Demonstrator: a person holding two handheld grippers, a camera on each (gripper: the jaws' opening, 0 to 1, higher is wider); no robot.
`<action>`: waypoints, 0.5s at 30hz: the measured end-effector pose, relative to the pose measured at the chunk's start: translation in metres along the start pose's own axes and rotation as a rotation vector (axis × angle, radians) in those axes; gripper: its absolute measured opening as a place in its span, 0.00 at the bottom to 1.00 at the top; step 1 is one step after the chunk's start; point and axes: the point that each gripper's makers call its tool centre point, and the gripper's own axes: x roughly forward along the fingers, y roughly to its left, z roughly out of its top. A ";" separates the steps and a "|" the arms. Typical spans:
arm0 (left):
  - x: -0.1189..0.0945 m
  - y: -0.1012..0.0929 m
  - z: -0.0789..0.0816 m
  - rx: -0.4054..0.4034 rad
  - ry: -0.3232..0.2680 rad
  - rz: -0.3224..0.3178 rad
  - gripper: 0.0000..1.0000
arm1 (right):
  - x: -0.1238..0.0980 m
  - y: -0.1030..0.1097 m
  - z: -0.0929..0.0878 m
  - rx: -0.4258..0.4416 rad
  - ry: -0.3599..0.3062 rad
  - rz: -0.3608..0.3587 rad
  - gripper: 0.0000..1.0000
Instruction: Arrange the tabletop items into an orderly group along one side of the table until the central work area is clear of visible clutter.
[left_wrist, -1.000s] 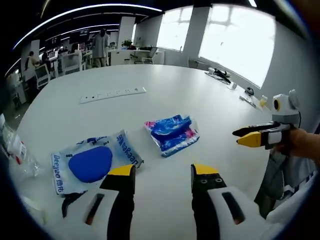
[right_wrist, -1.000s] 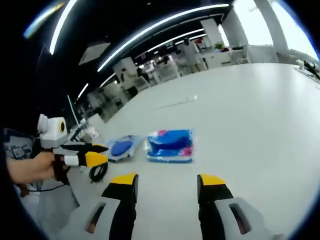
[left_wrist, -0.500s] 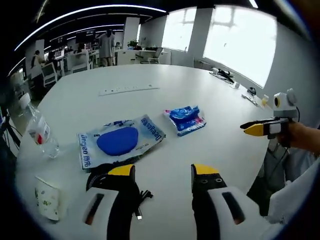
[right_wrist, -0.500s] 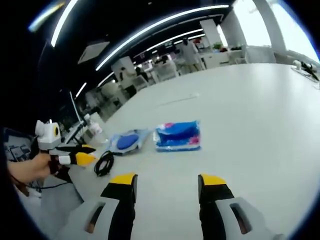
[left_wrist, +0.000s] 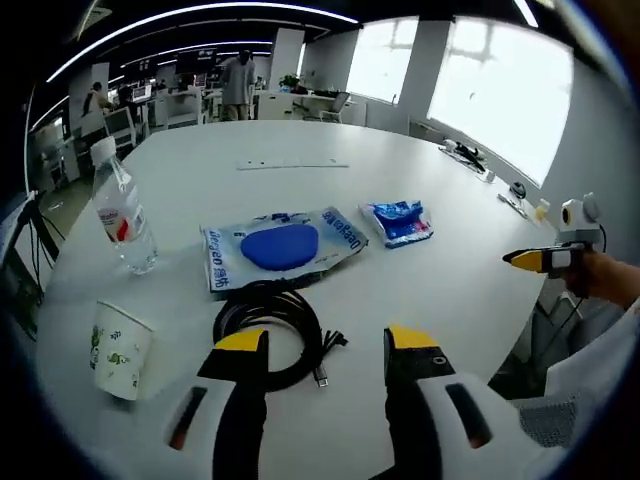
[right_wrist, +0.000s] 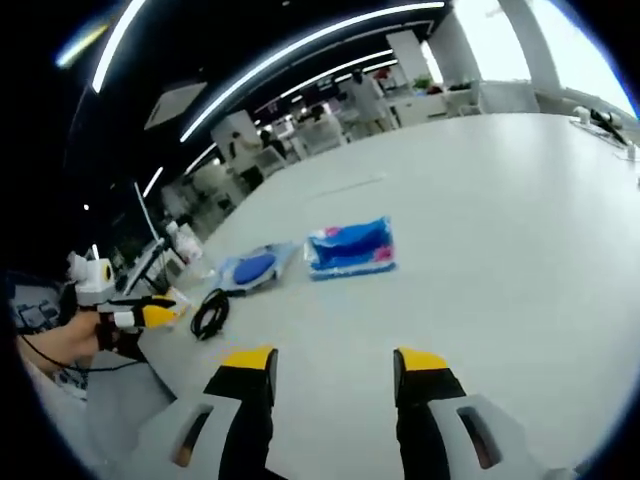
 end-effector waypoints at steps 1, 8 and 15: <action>0.001 0.000 -0.001 -0.002 0.003 0.000 0.45 | 0.001 0.001 -0.001 0.003 0.002 0.001 0.47; 0.004 0.000 -0.007 0.006 0.022 -0.004 0.45 | 0.004 0.010 -0.004 0.006 0.007 0.016 0.46; 0.010 0.003 -0.008 0.016 0.050 -0.021 0.46 | -0.001 0.005 -0.012 0.043 0.006 0.009 0.44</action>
